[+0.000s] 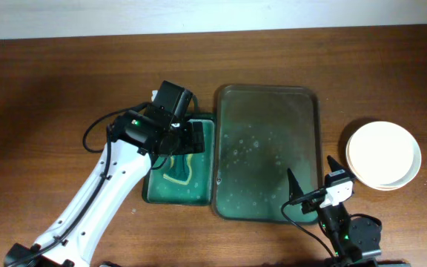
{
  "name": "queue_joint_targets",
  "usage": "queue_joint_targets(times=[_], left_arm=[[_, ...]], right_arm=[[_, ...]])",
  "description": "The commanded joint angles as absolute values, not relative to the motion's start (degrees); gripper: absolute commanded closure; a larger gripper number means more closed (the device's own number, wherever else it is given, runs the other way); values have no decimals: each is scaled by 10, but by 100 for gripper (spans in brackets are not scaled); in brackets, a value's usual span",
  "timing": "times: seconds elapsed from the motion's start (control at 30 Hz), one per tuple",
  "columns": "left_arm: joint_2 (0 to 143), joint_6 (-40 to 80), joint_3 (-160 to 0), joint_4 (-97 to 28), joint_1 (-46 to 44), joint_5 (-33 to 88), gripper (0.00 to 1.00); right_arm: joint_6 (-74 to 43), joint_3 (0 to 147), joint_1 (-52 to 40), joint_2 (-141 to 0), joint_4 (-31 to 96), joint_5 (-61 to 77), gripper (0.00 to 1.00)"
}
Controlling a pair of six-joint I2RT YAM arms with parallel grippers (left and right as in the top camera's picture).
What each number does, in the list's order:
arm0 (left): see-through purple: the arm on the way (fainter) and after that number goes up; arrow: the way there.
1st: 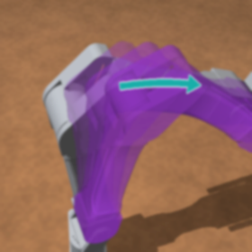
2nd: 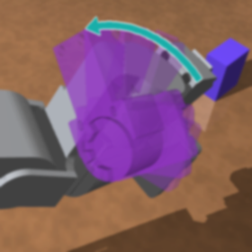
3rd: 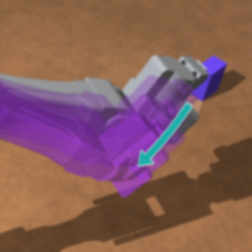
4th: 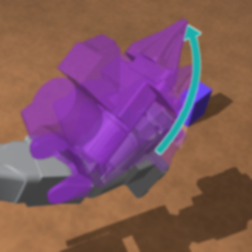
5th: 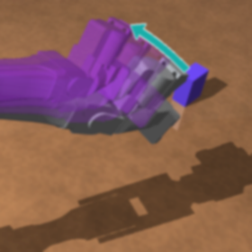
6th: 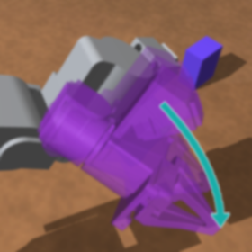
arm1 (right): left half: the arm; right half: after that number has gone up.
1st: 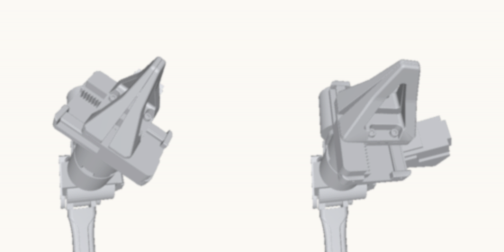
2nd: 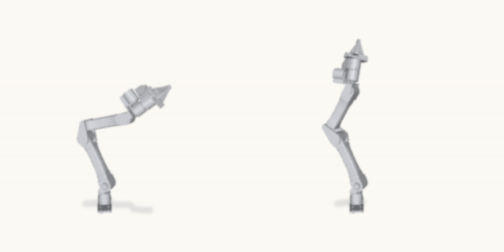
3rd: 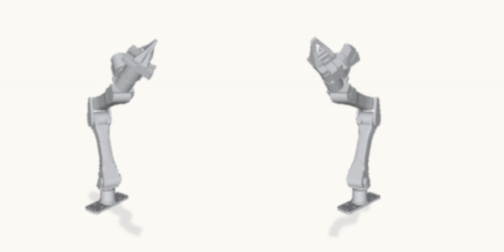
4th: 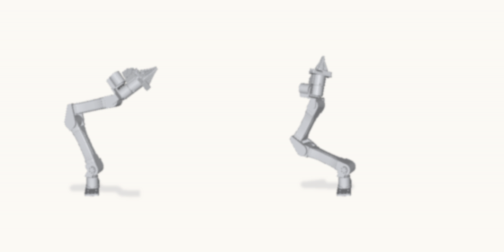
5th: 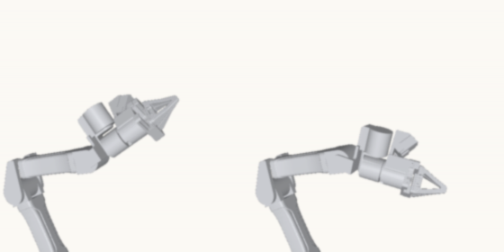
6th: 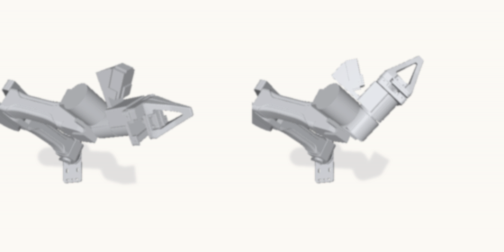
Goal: Clean dirty plates on tray and stack at the side
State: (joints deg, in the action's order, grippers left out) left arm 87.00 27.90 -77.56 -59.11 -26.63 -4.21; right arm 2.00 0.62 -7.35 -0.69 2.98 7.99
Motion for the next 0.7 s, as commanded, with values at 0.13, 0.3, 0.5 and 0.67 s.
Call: queue_joint_targets(times=[0.13, 0.3, 0.5, 0.67], left_arm=[[866, 273, -781, -591, -263, -38, 1], [866, 273, -781, -591, -263, -38, 1], [794, 271, -720, -552, -274, -137, 1], [538, 271, -466, -283, -190, -114, 1]], right_arm=[[23, 3, -79, -4, 36, 83, 2], [23, 3, -79, -4, 36, 83, 2], [23, 3, -79, -4, 36, 83, 2], [23, 3, -79, -4, 36, 83, 2]])
